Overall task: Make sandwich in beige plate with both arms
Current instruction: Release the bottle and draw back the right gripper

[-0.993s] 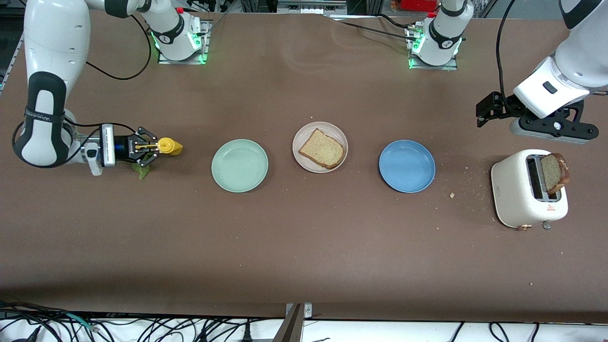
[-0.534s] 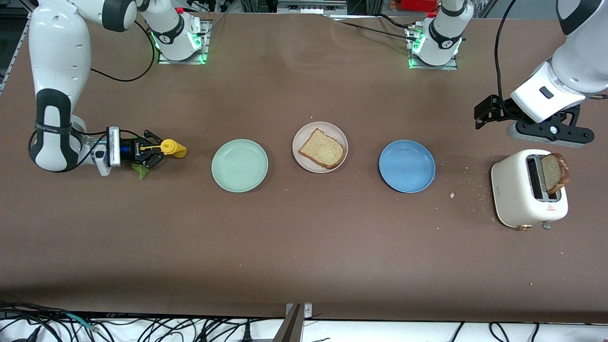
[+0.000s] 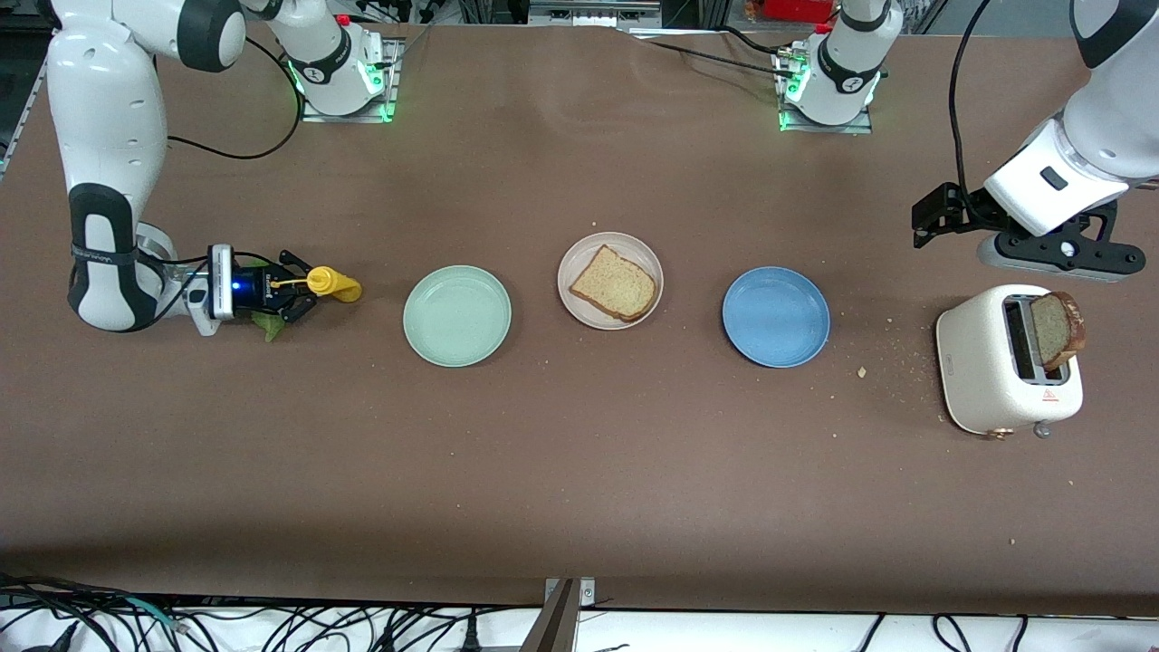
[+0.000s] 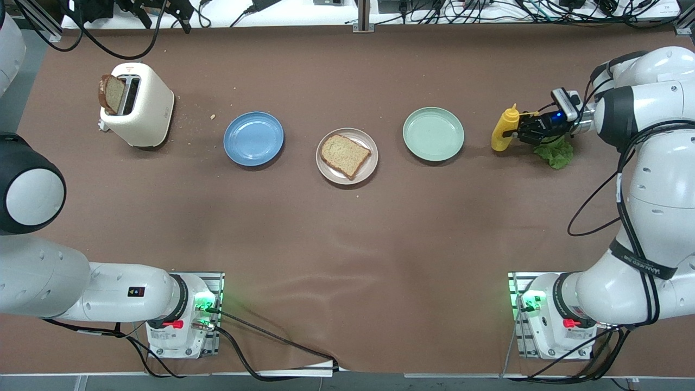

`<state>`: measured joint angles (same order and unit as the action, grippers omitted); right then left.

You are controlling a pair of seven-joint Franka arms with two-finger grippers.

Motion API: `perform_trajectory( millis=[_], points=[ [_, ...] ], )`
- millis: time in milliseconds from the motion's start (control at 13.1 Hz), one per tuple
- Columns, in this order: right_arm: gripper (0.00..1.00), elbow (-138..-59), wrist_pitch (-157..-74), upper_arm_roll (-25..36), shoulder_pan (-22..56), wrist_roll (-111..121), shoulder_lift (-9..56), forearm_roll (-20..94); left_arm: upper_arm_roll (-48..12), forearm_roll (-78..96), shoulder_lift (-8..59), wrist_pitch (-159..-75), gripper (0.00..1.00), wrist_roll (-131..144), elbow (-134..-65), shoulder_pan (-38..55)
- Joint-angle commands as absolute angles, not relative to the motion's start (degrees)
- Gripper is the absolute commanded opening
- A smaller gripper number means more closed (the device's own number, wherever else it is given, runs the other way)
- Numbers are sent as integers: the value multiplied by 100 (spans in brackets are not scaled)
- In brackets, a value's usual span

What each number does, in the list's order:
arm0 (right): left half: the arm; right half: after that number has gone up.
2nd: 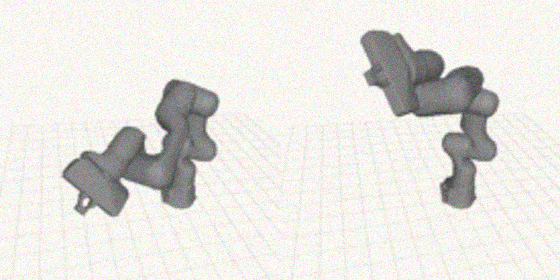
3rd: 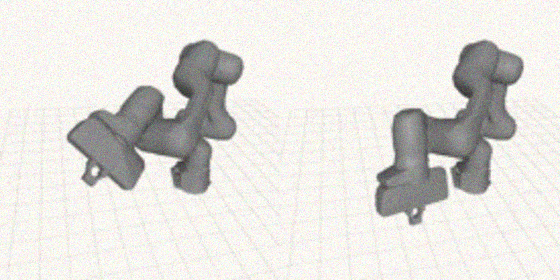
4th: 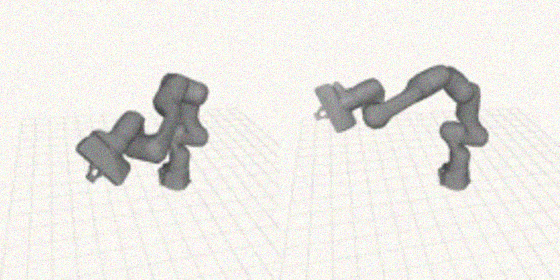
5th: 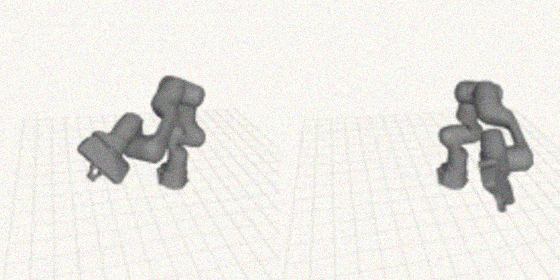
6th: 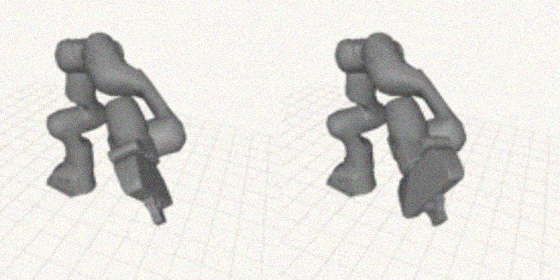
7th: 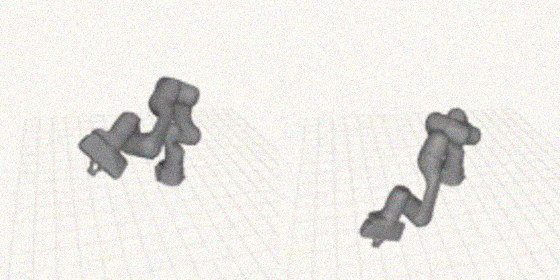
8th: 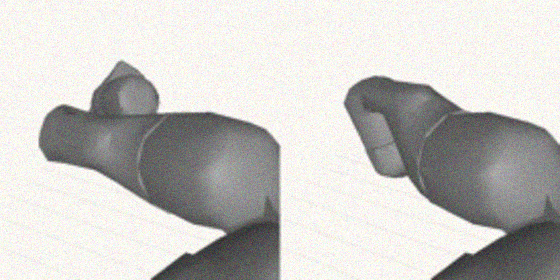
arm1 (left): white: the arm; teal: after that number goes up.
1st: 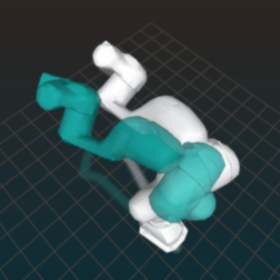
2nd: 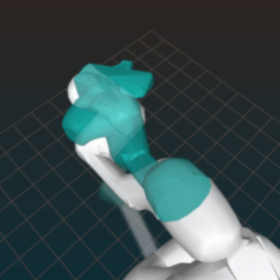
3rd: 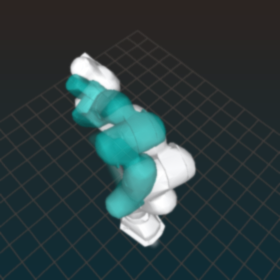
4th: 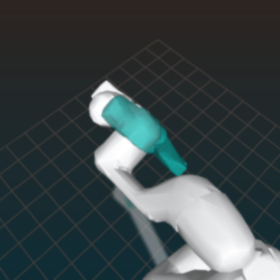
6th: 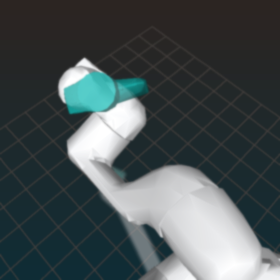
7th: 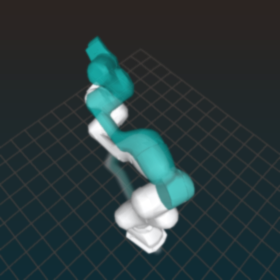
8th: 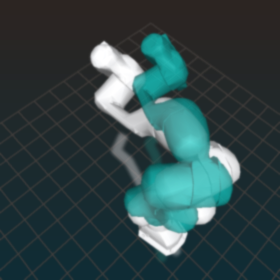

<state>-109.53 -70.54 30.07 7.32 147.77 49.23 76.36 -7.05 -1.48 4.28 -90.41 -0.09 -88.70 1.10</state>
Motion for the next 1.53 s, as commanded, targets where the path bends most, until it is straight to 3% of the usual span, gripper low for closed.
perform_trajectory(
  millis=[0, 76, 305, 534, 1069, 1451],
  points=[
    [0, -10661, -6829, 2909, 527, 14836, 5142, 7708, -729, -123, 457, -8956, 100, 18, -8745, 70],
    [12, -10652, -6838, 2909, 527, 14836, 5142, 7708, -729, -123, 457, -8956, 100, 18, -8736, 70],
    [66, -10652, -6855, 2909, 510, 14775, 5168, 7725, -729, -123, 466, -8956, 100, 26, -8736, -17],
    [95, -10652, -6864, 2909, 492, 14547, 5177, 7691, -729, -132, 466, -8947, 100, -17, -8719, -70],
    [98, -10425, -6785, 3207, 316, 13511, 5107, 7155, -738, -62, 457, -8771, 100, 0, -8684, -88],
    [98, -9039, -6084, 3866, 343, 11747, 5045, 6602, -730, -61, 466, -8780, 100, -35, -8675, -176]
  ],
)
